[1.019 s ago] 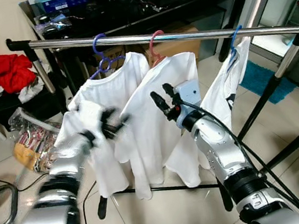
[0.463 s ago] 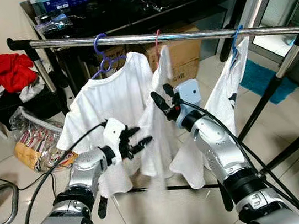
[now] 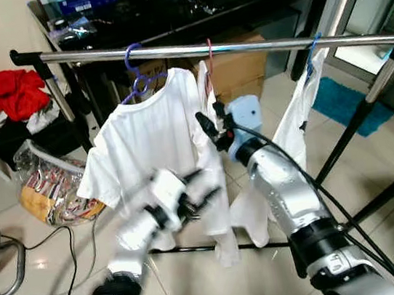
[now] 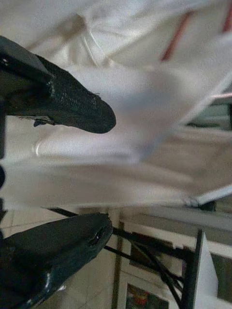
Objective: Hang hanger
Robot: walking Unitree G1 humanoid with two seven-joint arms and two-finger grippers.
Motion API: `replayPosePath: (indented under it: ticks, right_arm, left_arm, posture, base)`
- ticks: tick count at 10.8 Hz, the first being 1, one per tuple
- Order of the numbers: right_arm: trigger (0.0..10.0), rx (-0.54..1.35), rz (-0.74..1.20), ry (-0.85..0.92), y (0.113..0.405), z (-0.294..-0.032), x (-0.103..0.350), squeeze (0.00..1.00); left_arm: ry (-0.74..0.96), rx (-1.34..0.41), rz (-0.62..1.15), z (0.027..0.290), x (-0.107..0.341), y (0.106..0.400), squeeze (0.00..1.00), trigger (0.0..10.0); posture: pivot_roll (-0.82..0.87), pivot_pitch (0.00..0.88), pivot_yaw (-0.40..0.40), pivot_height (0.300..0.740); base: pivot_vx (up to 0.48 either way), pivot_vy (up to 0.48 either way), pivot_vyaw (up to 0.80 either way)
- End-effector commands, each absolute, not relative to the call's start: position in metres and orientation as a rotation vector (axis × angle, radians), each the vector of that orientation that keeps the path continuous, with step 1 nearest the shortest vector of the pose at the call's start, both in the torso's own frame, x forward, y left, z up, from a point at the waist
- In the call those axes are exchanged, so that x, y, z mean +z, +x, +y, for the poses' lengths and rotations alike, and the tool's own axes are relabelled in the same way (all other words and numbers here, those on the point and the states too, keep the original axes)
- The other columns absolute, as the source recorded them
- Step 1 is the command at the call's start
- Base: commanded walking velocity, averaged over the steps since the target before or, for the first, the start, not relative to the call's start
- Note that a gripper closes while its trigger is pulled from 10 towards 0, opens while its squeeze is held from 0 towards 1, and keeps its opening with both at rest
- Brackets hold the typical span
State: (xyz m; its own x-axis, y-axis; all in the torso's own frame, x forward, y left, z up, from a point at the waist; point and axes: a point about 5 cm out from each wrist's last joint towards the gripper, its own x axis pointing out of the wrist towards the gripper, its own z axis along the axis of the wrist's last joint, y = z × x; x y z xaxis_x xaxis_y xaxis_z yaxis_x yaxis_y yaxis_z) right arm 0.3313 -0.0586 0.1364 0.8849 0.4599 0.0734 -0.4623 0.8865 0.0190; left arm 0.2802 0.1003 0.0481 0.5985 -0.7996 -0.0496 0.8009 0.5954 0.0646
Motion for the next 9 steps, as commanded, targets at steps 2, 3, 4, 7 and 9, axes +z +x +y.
replayPosePath:
  ticks: [2,3,4,7,9]
  right_arm:
    - [10.0,0.417,-0.007,-0.027,0.337,-0.06,0.129,0.0]
    - [10.0,0.358,0.026,-0.054,0.34,-0.065,0.123,0.0]
    - [10.0,0.316,0.036,-0.065,0.344,-0.069,0.123,0.0]
    - [10.0,0.352,0.097,-0.089,0.343,-0.056,0.115,0.0]
    - [10.0,0.363,0.184,-0.185,0.343,-0.045,0.099,0.0]
  left_arm:
    - [0.116,-0.961,-0.012,0.089,0.047,0.267,0.0,10.0]
    - [0.112,-0.959,-0.01,0.088,0.044,0.259,0.0,10.0]
    - [0.11,-0.945,-0.009,0.089,0.045,0.258,0.0,10.0]
    - [0.124,-0.92,-0.013,0.095,0.05,0.258,0.0,10.0]
    - [0.132,-0.915,-0.014,0.094,0.054,0.259,0.0,10.0]
  posture:
    - [0.07,0.0,-0.004,0.74]
    - [0.08,0.0,-0.007,0.74]
    - [0.08,0.0,-0.007,0.74]
    - [0.1,0.0,0.0,0.74]
    - [0.11,0.0,0.0,0.74]
  base:
    - [0.0,0.0,0.0]
    - [0.0,0.0,0.0]
    - [0.0,0.0,0.0]
    - [0.0,0.0,0.0]
    - [0.0,0.0,0.0]
